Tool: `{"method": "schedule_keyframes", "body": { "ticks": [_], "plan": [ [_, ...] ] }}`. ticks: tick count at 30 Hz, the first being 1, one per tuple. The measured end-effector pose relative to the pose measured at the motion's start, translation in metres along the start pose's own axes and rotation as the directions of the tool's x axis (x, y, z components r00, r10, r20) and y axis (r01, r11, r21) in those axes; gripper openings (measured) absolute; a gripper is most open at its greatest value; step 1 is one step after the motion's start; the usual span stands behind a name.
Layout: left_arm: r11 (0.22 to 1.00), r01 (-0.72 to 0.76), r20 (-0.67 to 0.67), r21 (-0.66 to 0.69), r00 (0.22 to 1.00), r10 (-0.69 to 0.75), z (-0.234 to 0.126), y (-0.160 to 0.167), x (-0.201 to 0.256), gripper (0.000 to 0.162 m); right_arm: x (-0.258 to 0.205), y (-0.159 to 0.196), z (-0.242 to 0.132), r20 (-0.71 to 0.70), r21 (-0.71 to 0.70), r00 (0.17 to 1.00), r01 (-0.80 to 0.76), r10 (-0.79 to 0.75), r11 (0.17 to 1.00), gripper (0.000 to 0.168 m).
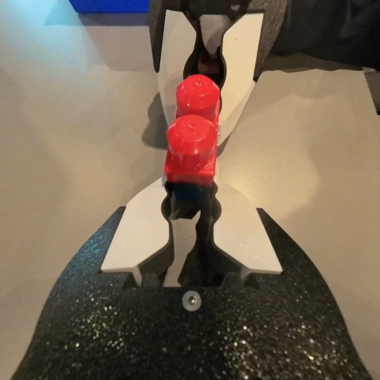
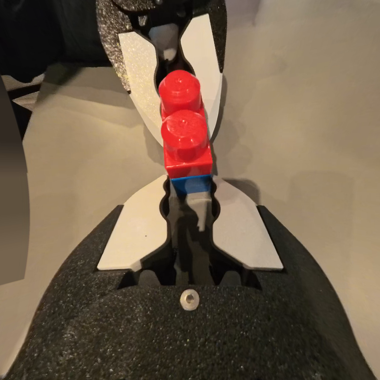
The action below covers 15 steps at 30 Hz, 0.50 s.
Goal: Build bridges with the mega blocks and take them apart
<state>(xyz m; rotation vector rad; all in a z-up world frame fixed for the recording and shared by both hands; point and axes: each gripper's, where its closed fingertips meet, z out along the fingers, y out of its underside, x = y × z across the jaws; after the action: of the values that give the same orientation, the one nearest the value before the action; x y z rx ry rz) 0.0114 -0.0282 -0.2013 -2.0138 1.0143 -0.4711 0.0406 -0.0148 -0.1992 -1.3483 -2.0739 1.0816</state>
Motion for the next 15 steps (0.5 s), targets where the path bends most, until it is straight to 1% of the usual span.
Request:
{"method": "schedule_keyframes", "body": {
  "ticks": [1,2,3,5,8,15],
  "plan": [
    [1.0,-0.004,0.002,-0.002,1.0,0.004,0.0,0.0,0.0,0.035,-0.002,-0.003,-0.004,0.022,0.019,1.0,-0.01,0.01,1.0,0.048],
    [1.0,-0.005,0.004,-0.003,1.0,0.005,0.0,0.0,0.0,0.035,-0.005,-0.011,-0.009,0.044,0.072,0.999,-0.023,0.02,0.997,0.056],
    [1.0,-0.003,0.002,-0.002,1.0,0.003,0.0,0.0,0.0,0.035,-0.006,-0.021,-0.015,0.051,0.135,0.999,-0.025,0.019,0.99,0.057],
    [1.0,-0.002,0.0,0.0,1.0,0.002,0.0,0.0,0.001,0.035,-0.003,-0.036,-0.023,0.001,0.224,1.0,0.02,-0.021,0.974,0.044],
    [1.0,-0.001,0.0,0.0,1.0,0.001,0.001,0.0,0.001,0.035,-0.002,-0.043,-0.019,-0.059,0.237,0.995,0.094,-0.082,0.967,0.028],
    [1.0,0.001,-0.005,-0.001,1.0,-0.001,0.001,0.0,0.001,0.035,-0.002,-0.043,-0.018,-0.052,0.237,0.996,0.079,-0.068,0.968,0.028]
  ]
}}
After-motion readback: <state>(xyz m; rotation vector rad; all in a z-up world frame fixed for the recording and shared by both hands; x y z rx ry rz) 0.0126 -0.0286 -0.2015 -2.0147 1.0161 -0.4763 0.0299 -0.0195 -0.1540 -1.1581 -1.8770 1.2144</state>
